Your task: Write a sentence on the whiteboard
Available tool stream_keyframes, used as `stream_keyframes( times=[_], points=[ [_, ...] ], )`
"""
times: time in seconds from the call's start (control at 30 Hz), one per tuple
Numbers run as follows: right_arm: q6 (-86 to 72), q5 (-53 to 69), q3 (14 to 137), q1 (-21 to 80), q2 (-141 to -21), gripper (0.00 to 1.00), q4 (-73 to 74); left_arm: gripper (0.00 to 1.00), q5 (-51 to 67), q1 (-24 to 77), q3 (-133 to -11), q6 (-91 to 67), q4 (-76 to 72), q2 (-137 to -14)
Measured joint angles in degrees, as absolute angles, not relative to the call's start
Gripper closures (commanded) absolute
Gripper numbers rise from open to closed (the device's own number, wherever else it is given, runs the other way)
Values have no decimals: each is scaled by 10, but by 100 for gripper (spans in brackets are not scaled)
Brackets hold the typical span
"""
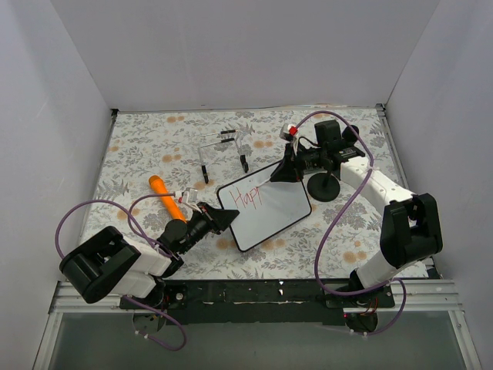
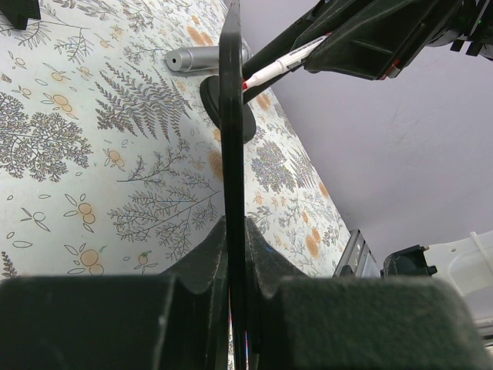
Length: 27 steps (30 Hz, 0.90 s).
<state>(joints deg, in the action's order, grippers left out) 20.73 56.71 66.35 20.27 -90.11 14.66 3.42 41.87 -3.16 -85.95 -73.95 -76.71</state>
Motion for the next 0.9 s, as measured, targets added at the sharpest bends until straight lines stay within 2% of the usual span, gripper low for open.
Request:
stream_keyframes(
  times=[0.9],
  points=[
    [256,564,658,181,-896,99,187,100,34,419,-32,-861,-738,-767]
  ],
)
